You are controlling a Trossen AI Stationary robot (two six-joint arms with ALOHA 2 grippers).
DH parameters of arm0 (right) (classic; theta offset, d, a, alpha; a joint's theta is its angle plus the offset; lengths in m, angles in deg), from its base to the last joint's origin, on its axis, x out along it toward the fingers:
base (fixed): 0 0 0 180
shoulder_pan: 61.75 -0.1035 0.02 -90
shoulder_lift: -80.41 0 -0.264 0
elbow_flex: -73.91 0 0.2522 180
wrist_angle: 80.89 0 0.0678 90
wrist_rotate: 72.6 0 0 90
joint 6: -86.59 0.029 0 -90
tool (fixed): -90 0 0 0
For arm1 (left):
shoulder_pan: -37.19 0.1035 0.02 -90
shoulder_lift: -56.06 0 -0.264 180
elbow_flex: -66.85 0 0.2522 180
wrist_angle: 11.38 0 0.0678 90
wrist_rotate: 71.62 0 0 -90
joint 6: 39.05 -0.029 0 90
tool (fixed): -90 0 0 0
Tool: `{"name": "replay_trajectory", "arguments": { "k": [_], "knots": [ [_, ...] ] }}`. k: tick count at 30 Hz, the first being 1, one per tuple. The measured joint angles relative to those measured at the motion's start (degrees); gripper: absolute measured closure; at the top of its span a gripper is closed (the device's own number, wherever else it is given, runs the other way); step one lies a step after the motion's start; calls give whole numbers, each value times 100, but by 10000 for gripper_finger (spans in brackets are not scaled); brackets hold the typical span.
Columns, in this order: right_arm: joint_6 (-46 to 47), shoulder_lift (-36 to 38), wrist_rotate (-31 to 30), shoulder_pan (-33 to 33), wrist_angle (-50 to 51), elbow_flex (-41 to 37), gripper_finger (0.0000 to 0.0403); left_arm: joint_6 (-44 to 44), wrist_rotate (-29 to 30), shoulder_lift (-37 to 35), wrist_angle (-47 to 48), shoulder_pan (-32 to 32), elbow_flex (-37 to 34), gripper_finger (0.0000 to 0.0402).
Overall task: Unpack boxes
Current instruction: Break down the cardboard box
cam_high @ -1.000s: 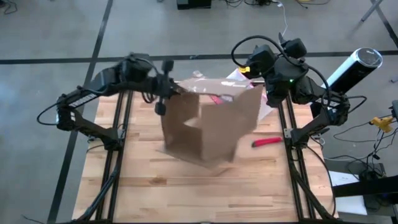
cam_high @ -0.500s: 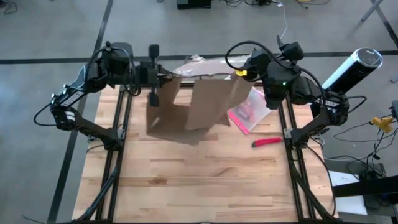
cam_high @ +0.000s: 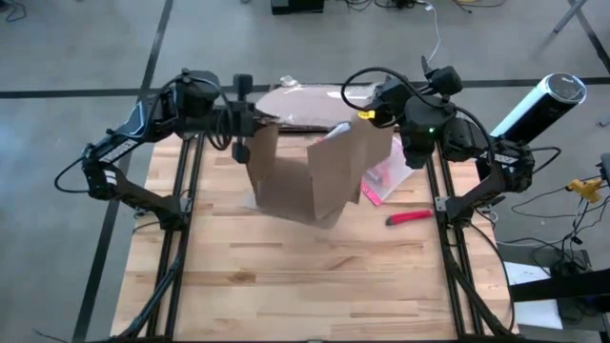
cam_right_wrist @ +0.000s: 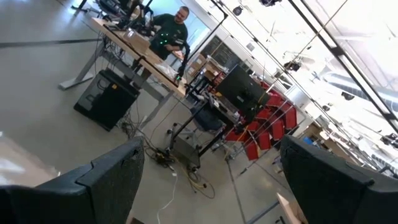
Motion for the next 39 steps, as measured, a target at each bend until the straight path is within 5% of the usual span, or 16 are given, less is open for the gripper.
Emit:
{"name": "replay_trajectory", "arguments": {
  "k": [16,24,31,35,39],
  "knots": [
    [1006,-13,681,-127,88,-35,59,-254,270,-44,175,477,917,401],
    [3210,-44,2865,-174,1491,-35,59,-374,483,-53,321,794,1394,401],
    [4862,-297,3507,-138,3362,-115,64,-361,489,-43,342,812,1415,402],
    [5292,-436,4314,-113,3626,-349,110,-359,491,16,330,814,1415,401],
    [5546,-620,4700,-111,3562,-778,212,-356,483,82,327,812,1414,401]
  ]
}}
